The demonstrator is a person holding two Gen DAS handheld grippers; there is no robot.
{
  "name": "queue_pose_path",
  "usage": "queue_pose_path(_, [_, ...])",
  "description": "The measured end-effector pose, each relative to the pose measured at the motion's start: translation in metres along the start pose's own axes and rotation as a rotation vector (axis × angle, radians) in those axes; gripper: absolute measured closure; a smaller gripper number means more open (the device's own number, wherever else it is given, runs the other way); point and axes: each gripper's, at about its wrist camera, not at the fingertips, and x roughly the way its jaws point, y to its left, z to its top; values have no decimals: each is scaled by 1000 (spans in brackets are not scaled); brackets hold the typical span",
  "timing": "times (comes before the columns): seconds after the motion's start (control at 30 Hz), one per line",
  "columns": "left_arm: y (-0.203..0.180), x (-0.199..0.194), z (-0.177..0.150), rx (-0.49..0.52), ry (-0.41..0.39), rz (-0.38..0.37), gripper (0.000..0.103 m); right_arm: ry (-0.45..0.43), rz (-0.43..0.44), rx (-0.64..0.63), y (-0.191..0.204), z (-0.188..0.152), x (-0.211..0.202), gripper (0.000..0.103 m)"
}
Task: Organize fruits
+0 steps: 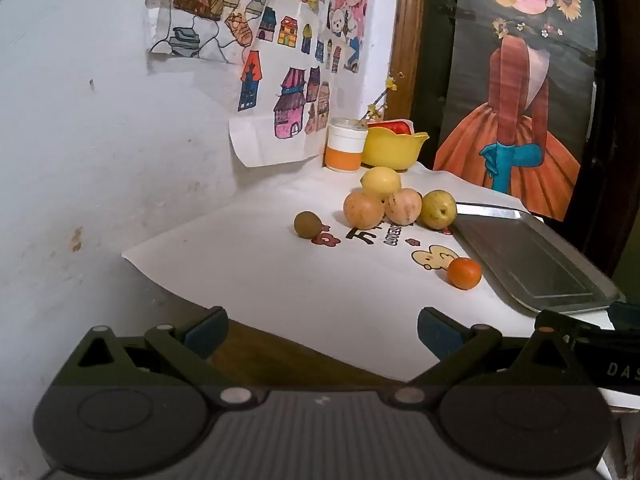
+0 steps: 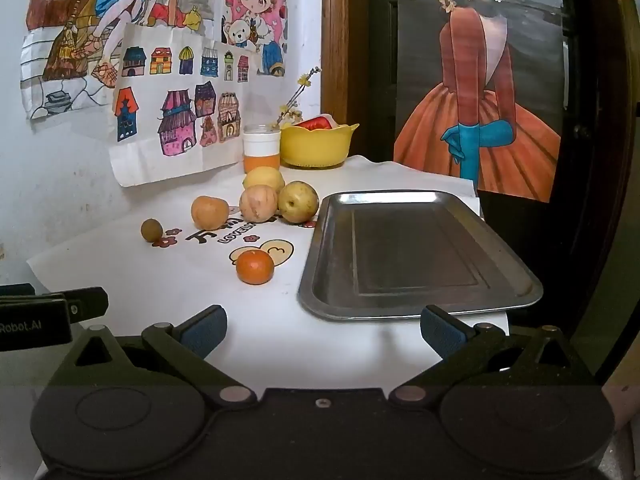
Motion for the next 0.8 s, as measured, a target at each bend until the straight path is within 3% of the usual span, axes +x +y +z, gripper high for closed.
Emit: queue_pose_path(0.8, [5, -1, -3, -9, -5, 6, 0, 20, 7, -3, 1, -1, 1, 0])
